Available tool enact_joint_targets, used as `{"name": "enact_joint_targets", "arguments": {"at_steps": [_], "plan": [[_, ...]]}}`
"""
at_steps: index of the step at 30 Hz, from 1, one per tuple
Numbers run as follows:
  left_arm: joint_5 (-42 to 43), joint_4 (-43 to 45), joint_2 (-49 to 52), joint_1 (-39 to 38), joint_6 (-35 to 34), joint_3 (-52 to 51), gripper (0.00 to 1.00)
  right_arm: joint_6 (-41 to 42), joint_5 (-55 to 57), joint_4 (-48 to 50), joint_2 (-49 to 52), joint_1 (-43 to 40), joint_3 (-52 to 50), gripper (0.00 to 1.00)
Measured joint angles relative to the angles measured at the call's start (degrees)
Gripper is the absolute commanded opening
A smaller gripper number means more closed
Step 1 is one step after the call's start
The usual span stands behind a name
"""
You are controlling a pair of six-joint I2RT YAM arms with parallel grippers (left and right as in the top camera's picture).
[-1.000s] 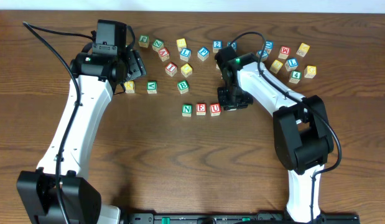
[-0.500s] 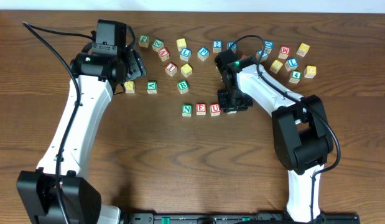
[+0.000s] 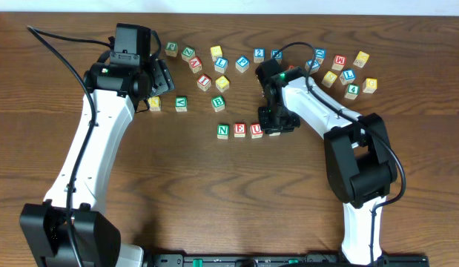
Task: Spell out NEURIPS
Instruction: 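Carry the R block and lower it right of the U block, then open the right gripper and lift it back toward the pile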
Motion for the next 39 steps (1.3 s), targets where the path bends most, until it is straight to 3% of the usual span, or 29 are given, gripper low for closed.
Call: {"name": "enact_joint_targets", "arguments": {"at_steps": [18,34,39], "plan": [[0.02,0.0,0.0,0.0,0.0,0.0,0.81,5.22,-0.59,-0.2,0.0,1.05,-0.02,0.36],[0.02,0.0,0.0,0.0,0.0,0.0,0.82,1.77,-0.59,-0.04,0.0,0.55,0.0,0.37],[0.0,0.0,0.0,0.0,0.0,0.0,0.81,0.35,-0.59,-3.82,0.0,0.55,2.14,0.45]]}}
